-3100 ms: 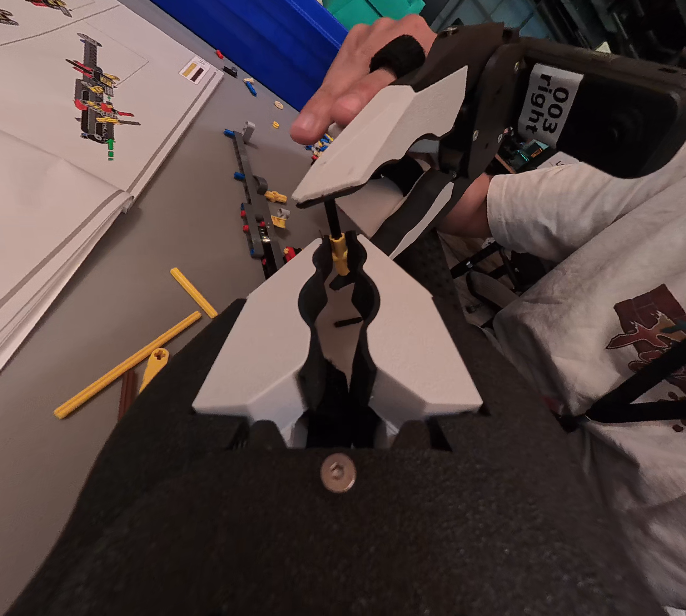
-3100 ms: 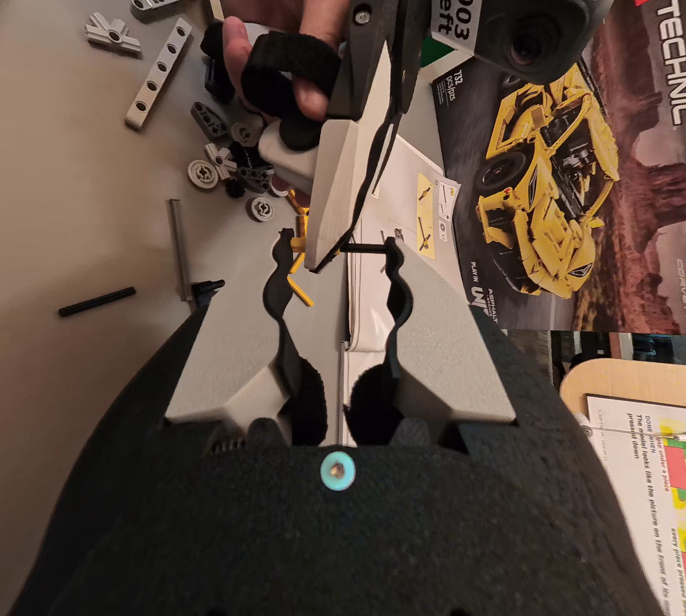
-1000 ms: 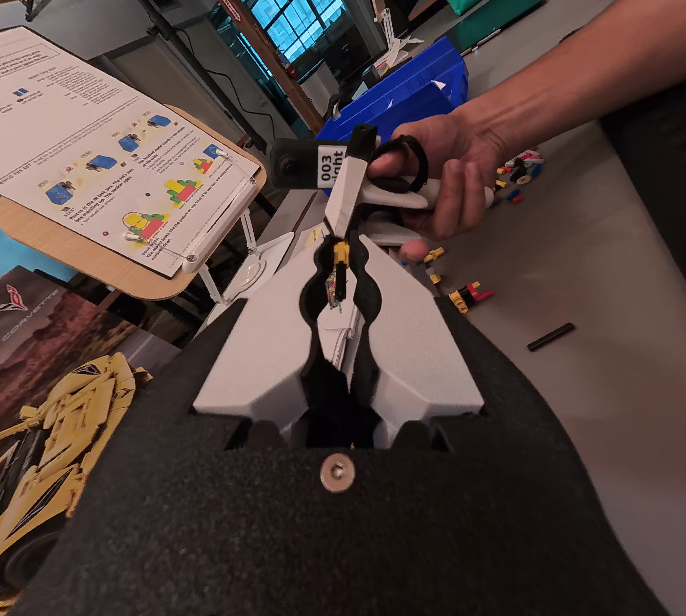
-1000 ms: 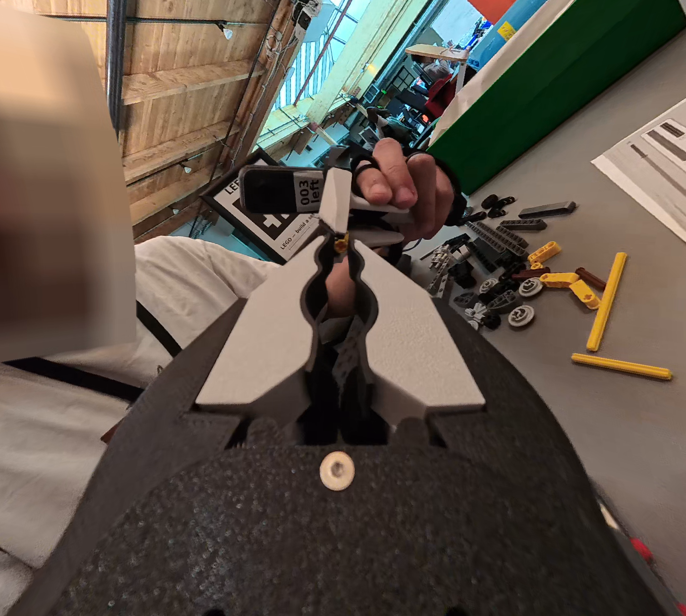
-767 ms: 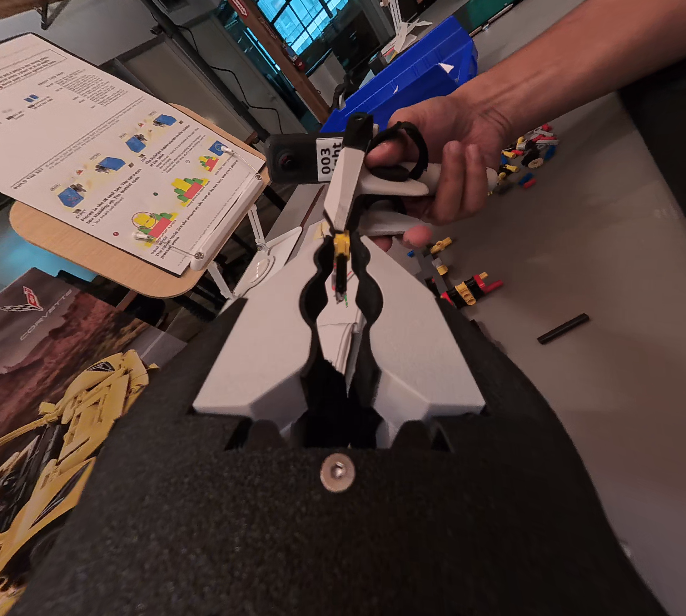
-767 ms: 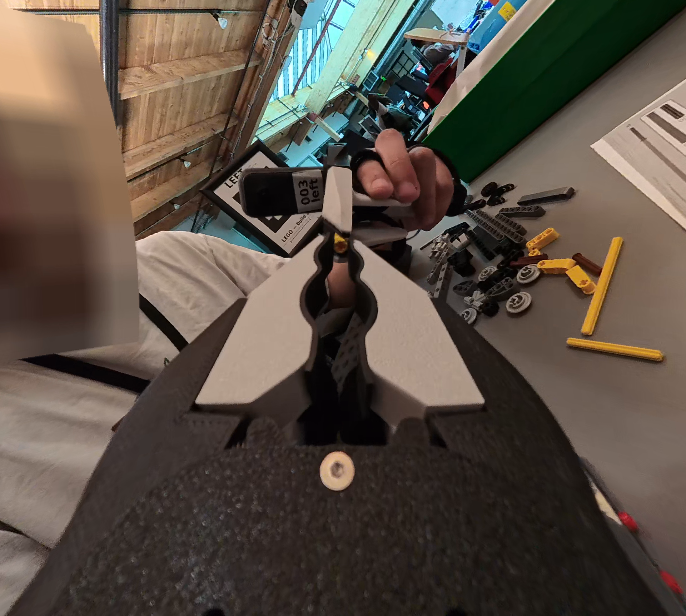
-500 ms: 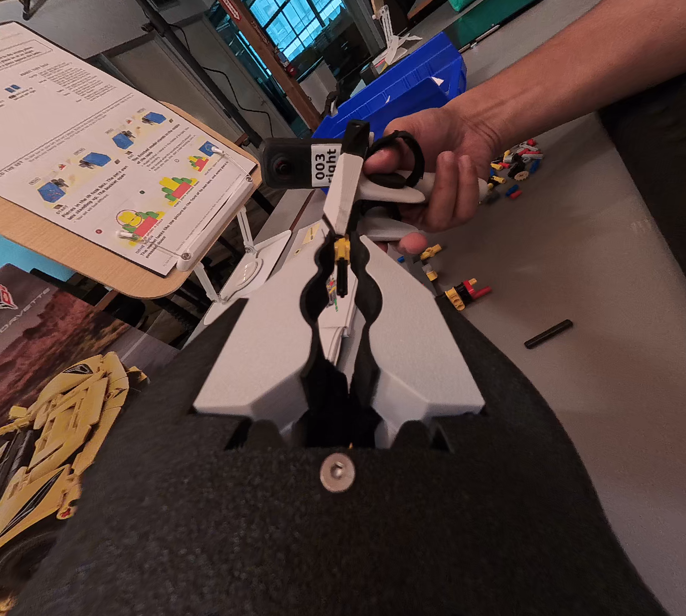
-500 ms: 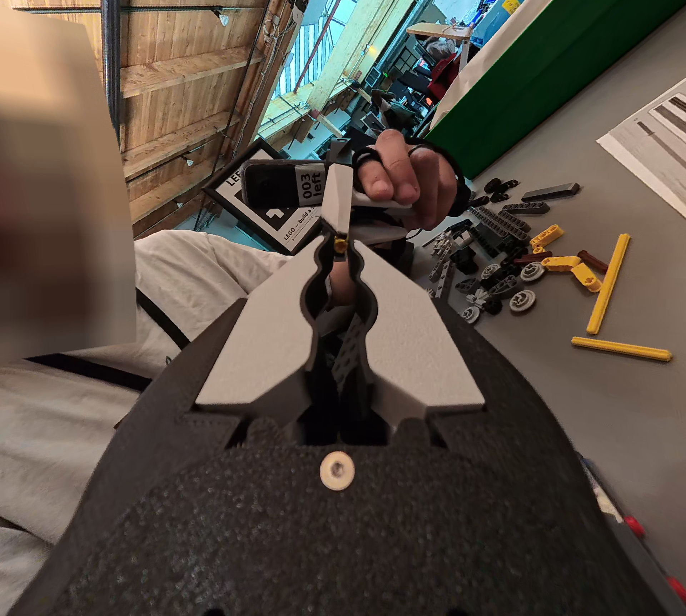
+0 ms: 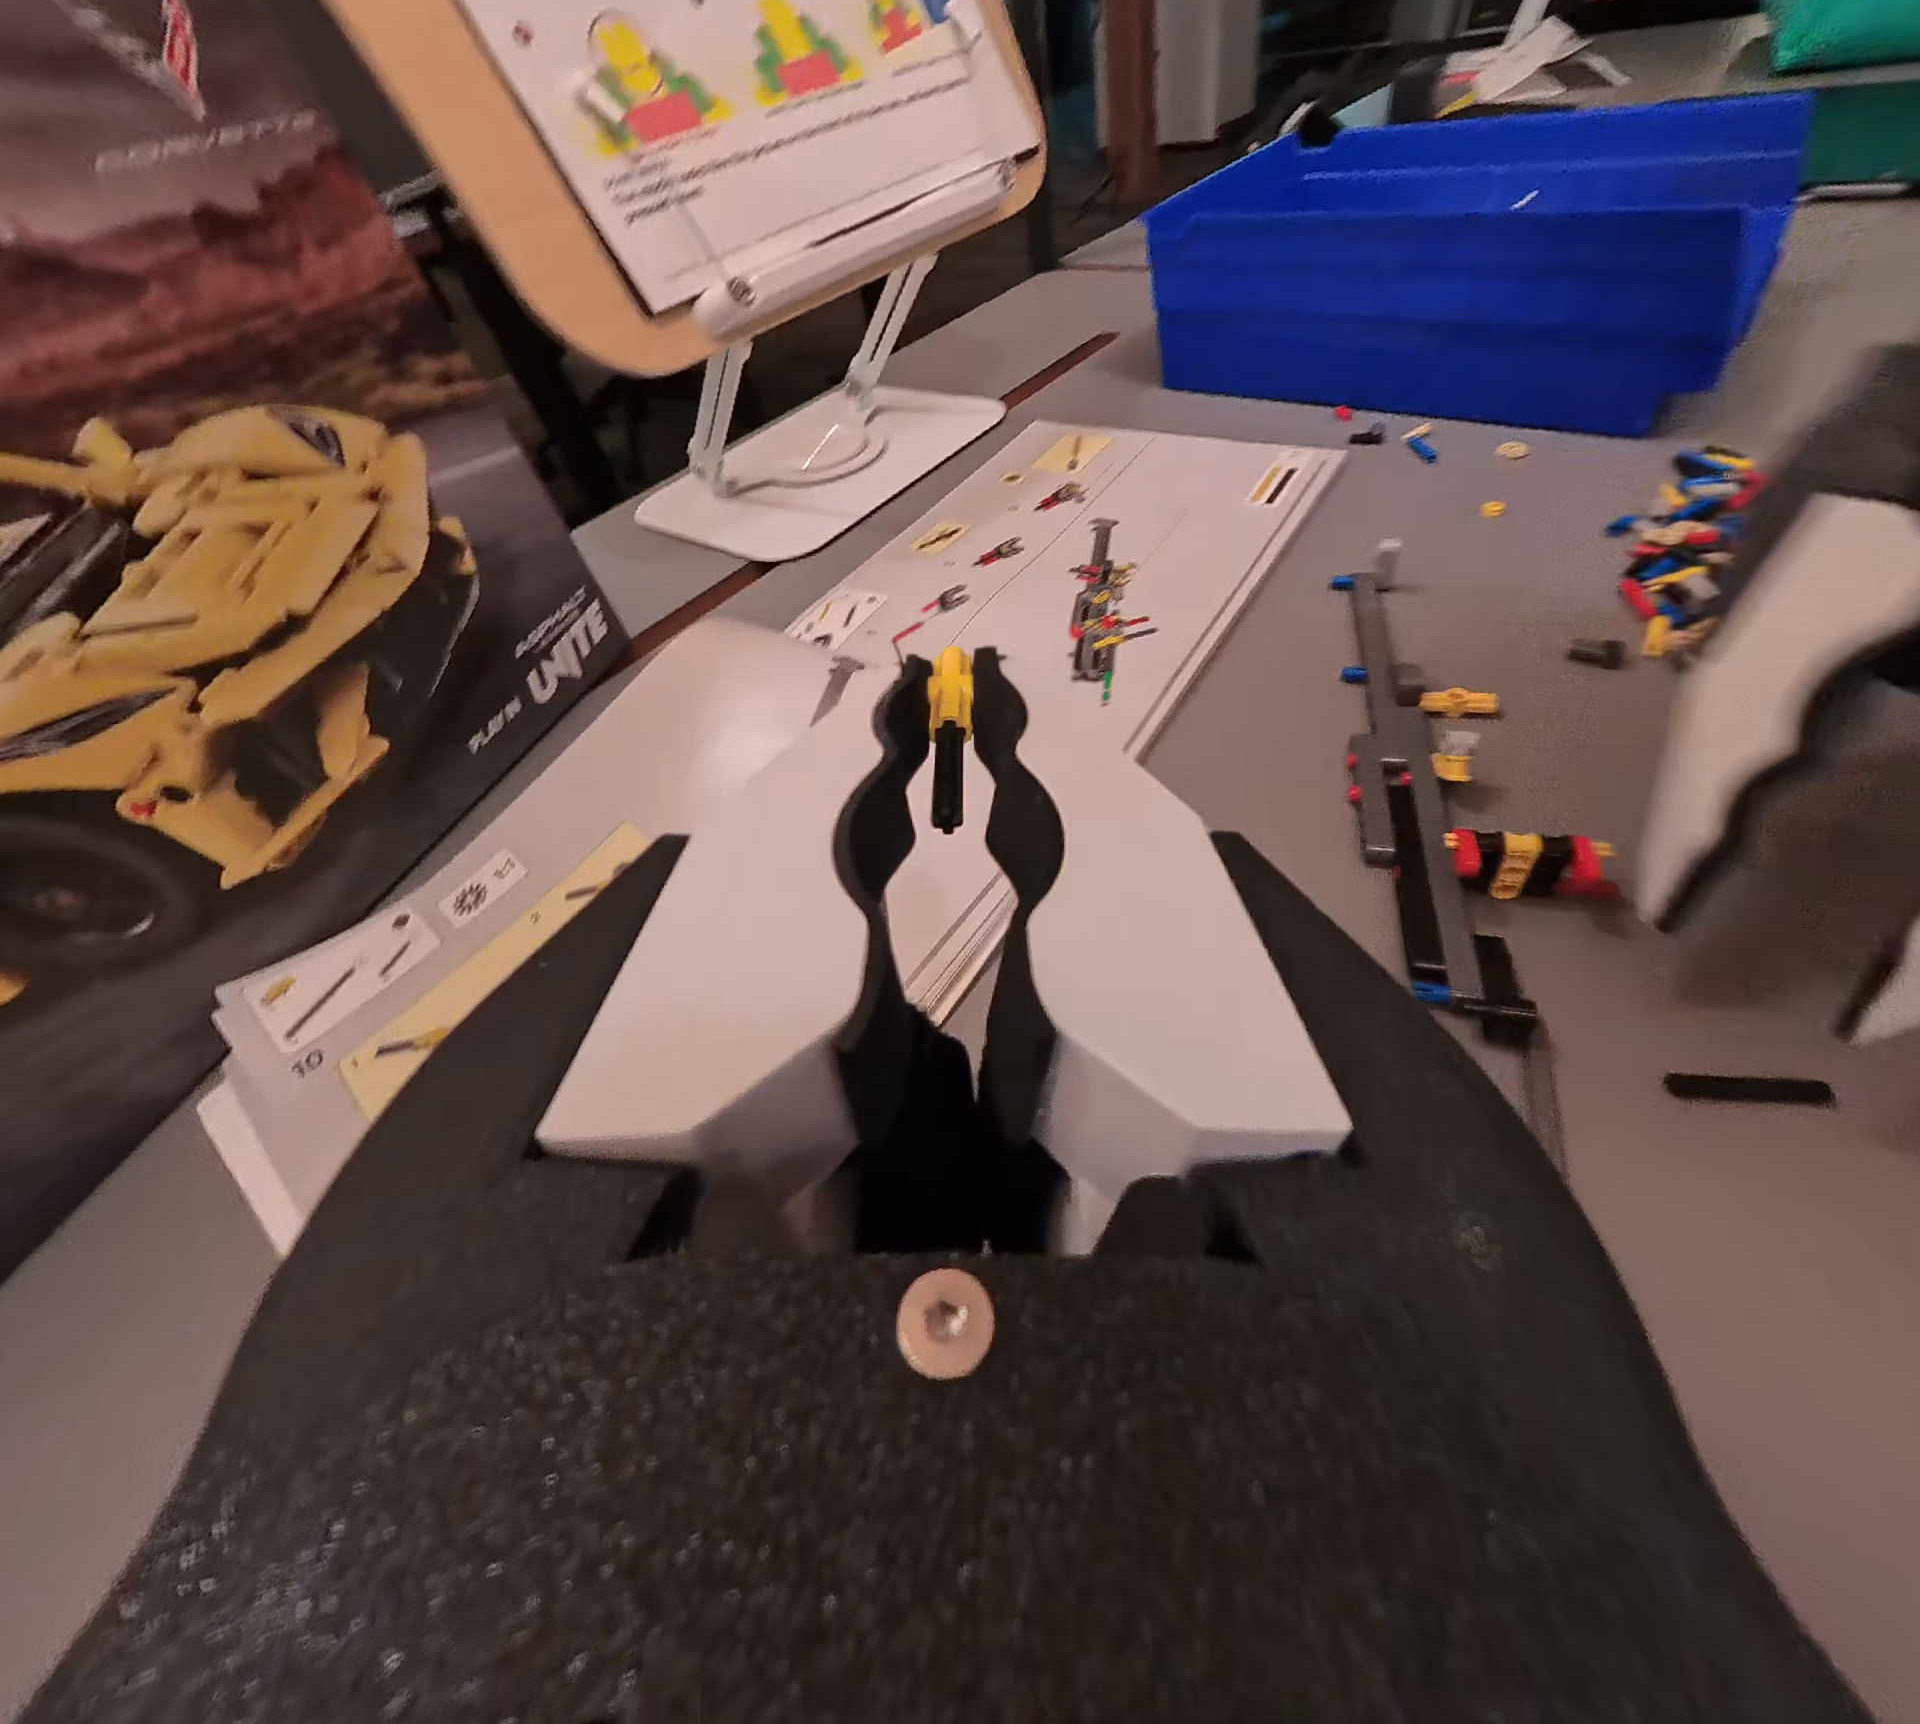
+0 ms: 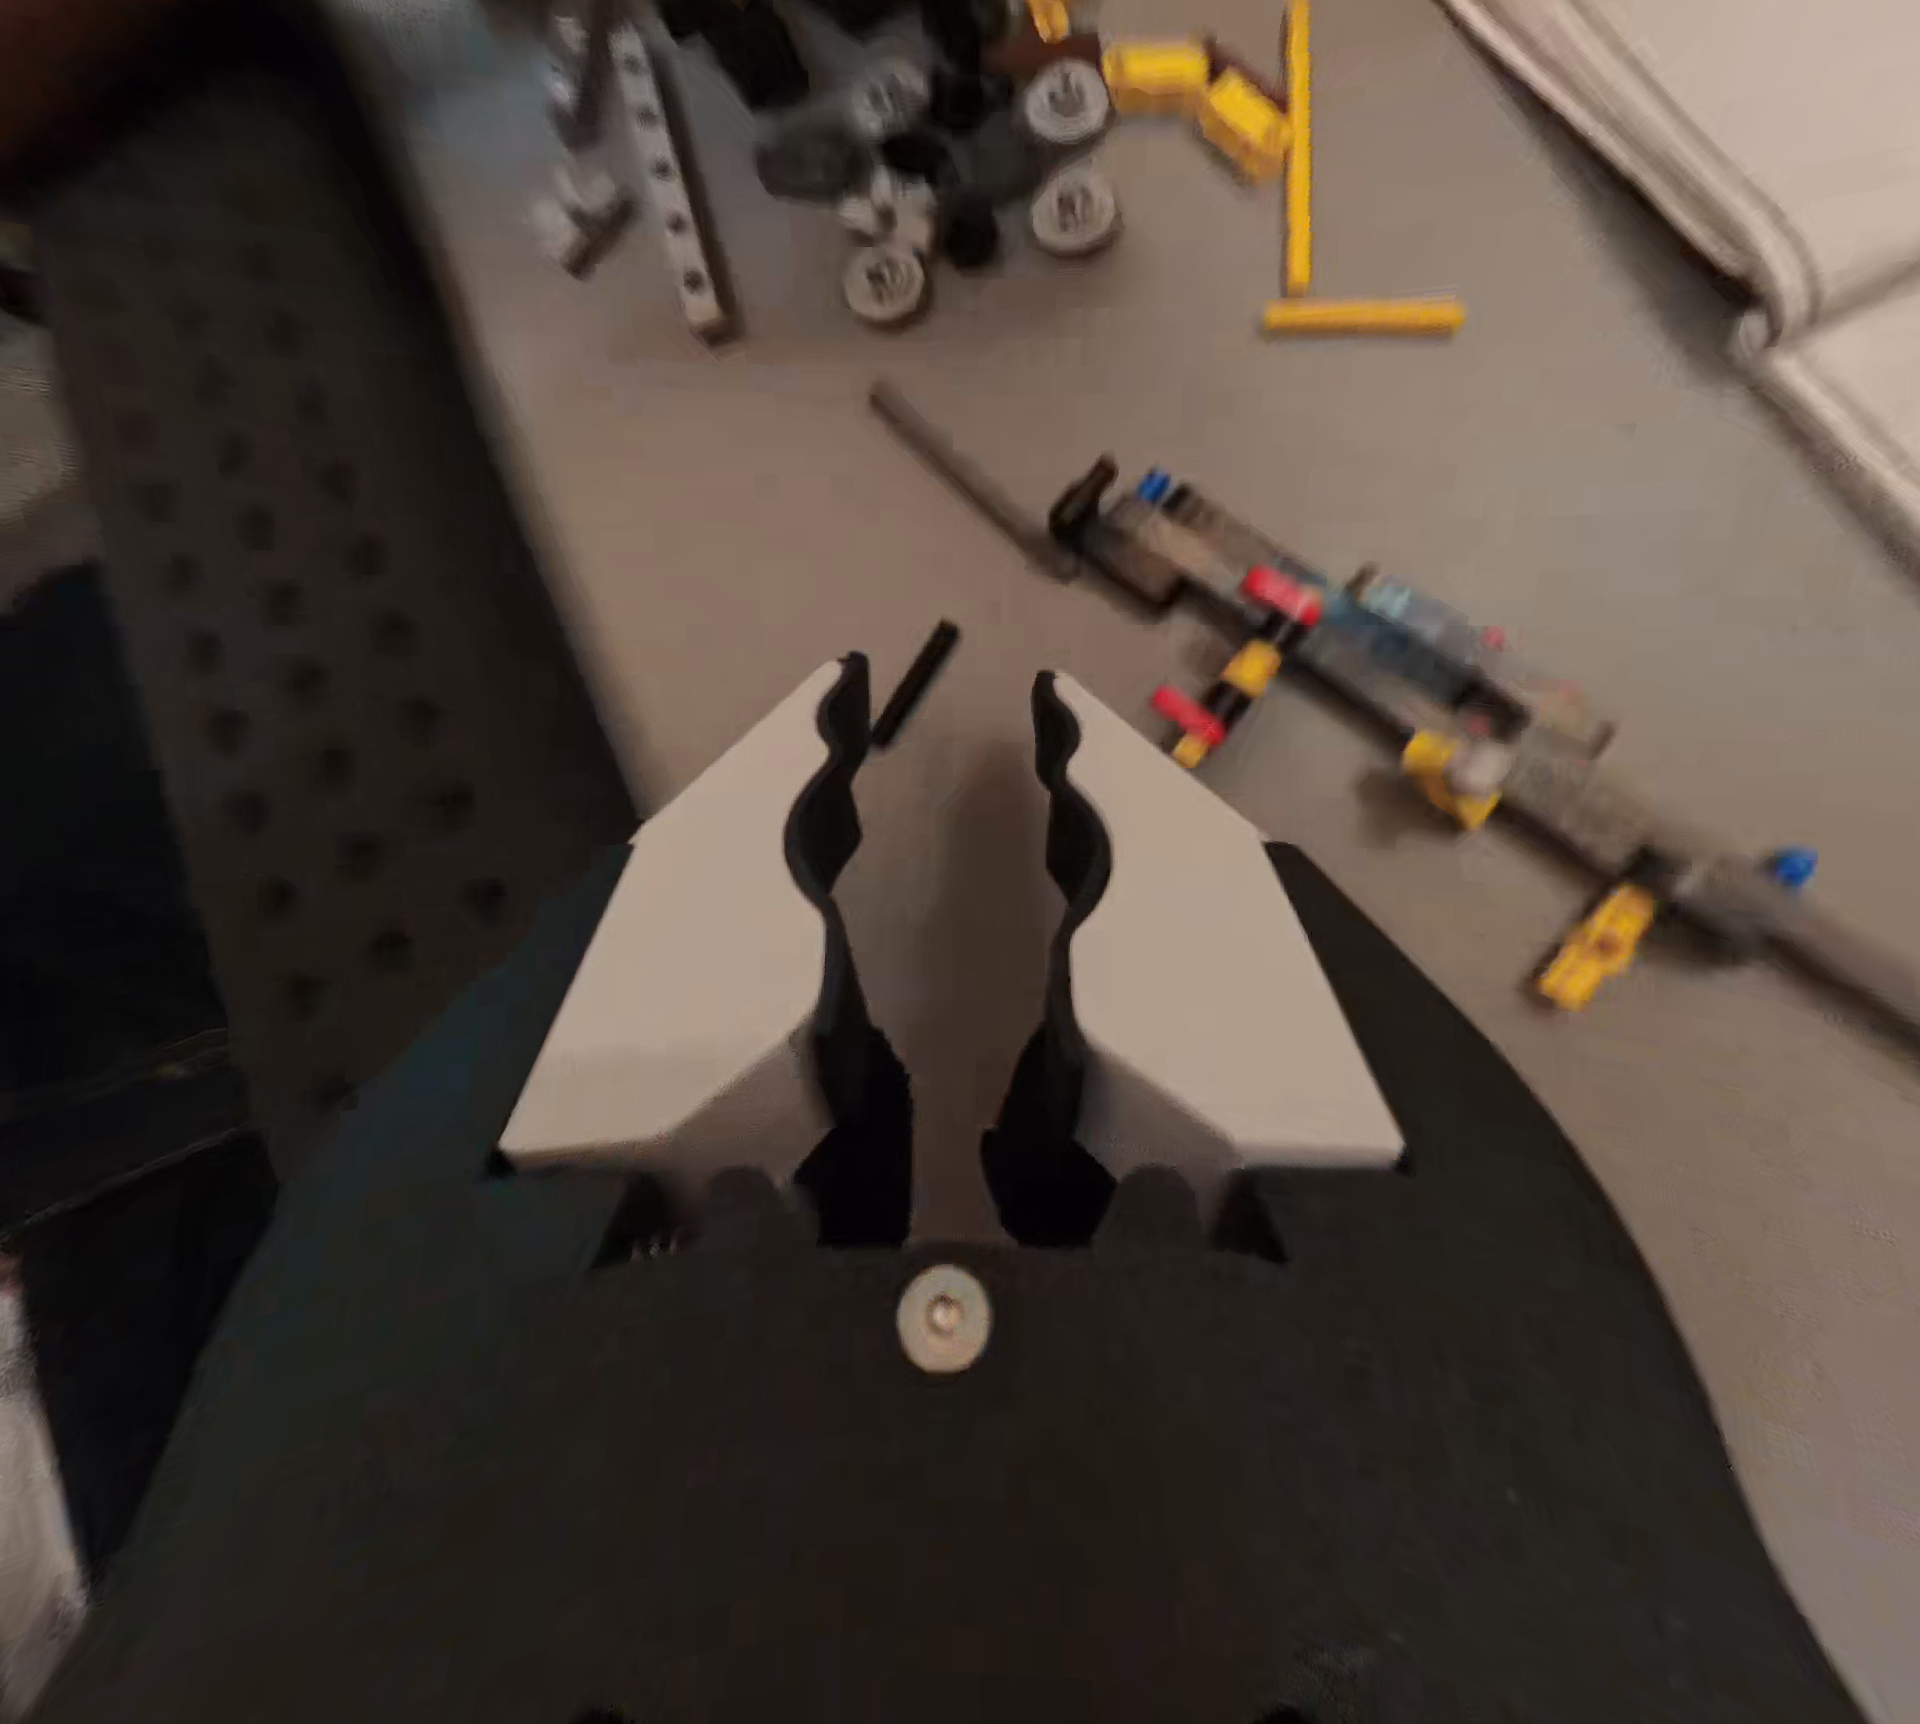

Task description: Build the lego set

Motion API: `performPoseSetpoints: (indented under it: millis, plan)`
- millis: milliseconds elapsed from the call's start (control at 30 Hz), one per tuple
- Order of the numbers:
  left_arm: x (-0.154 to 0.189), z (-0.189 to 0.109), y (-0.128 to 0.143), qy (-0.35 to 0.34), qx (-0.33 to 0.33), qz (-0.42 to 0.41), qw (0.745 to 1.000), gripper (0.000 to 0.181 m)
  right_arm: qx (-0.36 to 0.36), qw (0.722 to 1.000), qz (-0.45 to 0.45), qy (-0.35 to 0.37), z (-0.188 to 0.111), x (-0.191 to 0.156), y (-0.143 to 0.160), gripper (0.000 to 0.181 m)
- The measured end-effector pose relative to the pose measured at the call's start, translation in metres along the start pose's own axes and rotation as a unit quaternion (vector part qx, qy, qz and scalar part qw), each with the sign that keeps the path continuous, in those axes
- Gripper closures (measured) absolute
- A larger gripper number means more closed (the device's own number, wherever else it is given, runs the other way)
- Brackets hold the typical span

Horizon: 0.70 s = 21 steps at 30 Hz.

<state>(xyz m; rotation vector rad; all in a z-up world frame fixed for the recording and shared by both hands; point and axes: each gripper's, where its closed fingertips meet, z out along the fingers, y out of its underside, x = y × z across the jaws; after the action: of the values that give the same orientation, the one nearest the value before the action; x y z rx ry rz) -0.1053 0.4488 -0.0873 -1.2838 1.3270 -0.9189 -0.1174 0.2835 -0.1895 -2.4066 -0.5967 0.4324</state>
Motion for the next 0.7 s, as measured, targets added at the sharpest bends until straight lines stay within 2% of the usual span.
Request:
performPoseSetpoints:
  millis: [100,200,300,433,500,633,700]
  plan:
    - [-0.003,0.005,0.009,-0.007,-0.016,-0.023,1.0,0.175,-0.007,0.998,0.021,0.066,0.011,-0.011,0.022,0.15]
    - [0.004,0.009,0.009,0.01,-0.013,-0.035,0.999,0.175,0.015,0.992,0.031,0.118,0.009,-0.007,0.014,0.156]
    - [0.015,0.011,0.01,0.039,-0.016,-0.036,0.998,0.175,-0.004,0.993,0.033,0.118,0.018,-0.009,0.014,0.158]
    - [0.028,0.011,0.011,0.073,-0.022,-0.033,0.997,0.175,-0.007,0.987,0.002,0.159,0.021,-0.002,0.01,0.176]
    - [0.035,0.011,0.011,0.089,-0.024,-0.027,0.995,0.175,-0.016,0.987,-0.006,0.159,0.021,-0.001,0.01,0.178]
    - [0.061,0.005,0.007,0.163,-0.016,-0.024,0.986,0.175,-0.023,0.99,-0.029,0.139,0.02,0.003,0.01,0.179]
    - [0.074,-0.003,0.0,0.217,-0.003,-0.051,0.975,0.175,0.001,0.983,-0.079,0.168,0.003,0.021,-0.008,0.179]
